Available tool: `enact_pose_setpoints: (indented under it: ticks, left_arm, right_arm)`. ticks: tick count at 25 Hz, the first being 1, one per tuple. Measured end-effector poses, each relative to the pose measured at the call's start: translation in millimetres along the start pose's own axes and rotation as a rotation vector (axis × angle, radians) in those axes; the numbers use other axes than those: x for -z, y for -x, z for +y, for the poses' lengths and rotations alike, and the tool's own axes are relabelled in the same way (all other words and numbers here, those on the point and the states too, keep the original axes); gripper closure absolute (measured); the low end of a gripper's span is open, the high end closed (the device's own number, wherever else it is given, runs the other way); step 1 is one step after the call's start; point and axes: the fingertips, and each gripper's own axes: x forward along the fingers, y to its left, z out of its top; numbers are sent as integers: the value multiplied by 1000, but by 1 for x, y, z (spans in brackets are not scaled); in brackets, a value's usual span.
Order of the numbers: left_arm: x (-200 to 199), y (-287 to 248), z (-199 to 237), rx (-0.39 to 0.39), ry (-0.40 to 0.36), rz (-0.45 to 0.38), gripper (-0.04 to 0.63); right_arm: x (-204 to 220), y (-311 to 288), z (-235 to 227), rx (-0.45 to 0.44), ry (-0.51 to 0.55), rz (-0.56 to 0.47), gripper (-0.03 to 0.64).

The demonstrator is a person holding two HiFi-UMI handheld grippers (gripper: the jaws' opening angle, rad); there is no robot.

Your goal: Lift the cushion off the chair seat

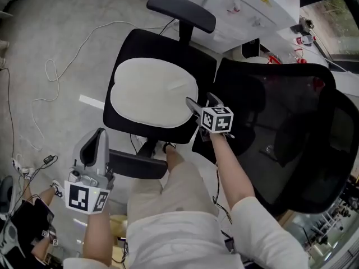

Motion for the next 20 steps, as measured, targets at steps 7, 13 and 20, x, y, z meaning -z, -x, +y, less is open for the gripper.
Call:
enact_pose_setpoints:
  ticks: [7, 13, 20]
  left_arm:
    - [27, -16, 0, 31, 13, 33, 578]
    - [38, -20, 3, 33, 9, 52, 578]
    - [50, -16, 15, 4, 32, 64, 578]
  right_arm:
    - [47, -57, -37, 5, -254, 88, 216]
    - [73, -83, -55, 41, -320, 167, 216]
    - [90, -98, -57, 79, -266, 236, 218]
